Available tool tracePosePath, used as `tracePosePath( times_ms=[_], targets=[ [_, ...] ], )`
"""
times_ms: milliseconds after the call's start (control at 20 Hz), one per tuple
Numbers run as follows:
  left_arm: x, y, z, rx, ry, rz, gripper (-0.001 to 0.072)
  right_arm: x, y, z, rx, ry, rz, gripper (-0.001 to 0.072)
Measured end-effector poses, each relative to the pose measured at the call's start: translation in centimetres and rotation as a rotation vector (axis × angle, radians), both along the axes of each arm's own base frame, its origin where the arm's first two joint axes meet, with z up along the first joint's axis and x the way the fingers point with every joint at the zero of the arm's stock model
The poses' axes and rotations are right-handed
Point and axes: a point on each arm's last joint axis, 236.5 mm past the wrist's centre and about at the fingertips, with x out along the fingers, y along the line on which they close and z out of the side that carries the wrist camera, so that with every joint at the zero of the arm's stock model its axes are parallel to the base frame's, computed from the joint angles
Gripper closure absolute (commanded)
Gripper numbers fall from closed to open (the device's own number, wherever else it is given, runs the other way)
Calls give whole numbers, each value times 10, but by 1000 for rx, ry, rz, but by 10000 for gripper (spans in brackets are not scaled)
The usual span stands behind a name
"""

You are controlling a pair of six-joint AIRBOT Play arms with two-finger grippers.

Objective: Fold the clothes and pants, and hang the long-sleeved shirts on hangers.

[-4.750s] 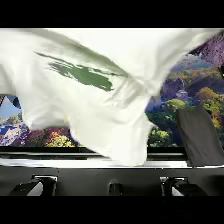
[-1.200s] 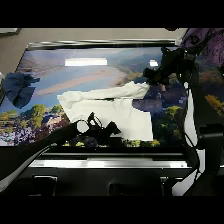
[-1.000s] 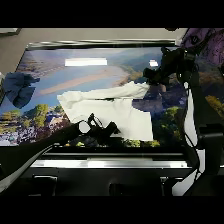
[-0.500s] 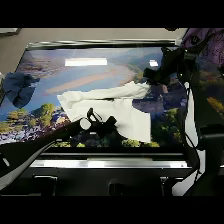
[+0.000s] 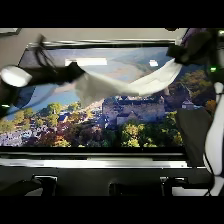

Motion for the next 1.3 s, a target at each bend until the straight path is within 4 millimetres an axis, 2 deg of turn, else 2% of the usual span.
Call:
tracePosePath(
  times_ms=[50, 150, 250, 350, 500, 600, 650, 750, 850, 900, 1000, 1050, 1200, 1300],
  targets=[
    [-3, 21, 43, 19, -90, 23, 689, -12, -8, 27, -22, -53, -15, 678],
    [-24, 56, 116, 47, -239, 71, 688, -46, -19, 79, -50, -146, -34, 678],
    [-57, 86, 166, 90, -346, 117, 689, -88, -27, 124, -59, -221, -49, 678],
    [-94, 111, 199, 143, -421, 163, 689, -133, -30, 159, -47, -287, -54, 678],
    [-140, 132, 225, 197, -487, 214, 689, -187, -24, 196, -3, -378, -25, 678],
    [-154, 140, 231, 203, -496, 241, 689, -204, -16, 207, 30, -411, 3, 678],
    [-156, 142, 230, 204, -490, 248, 688, -205, -12, 208, 50, -413, 9, 678],
    [-143, 145, 218, 214, -449, 259, 688, -193, -2, 198, 94, -381, 27, 678],
    [-114, 145, 189, 225, -360, 255, 688, -161, 10, 170, 128, -298, 45, 678],
    [-94, 144, 167, 236, -300, 248, 688, -142, 18, 151, 144, -243, 56, 678],
    [-51, 142, 115, 259, -166, 233, 688, -97, 32, 98, 179, -105, 71, 678],
    [-30, 141, 84, 271, -93, 222, 687, -73, 38, 64, 188, -30, 74, 678],
    [28, 136, -26, 294, 147, 188, 688, -11, 54, -42, 223, 165, 77, 678],
    [53, 127, -98, 281, 290, 159, 687, 20, 70, -114, 278, 268, 82, 678]
  ],
)
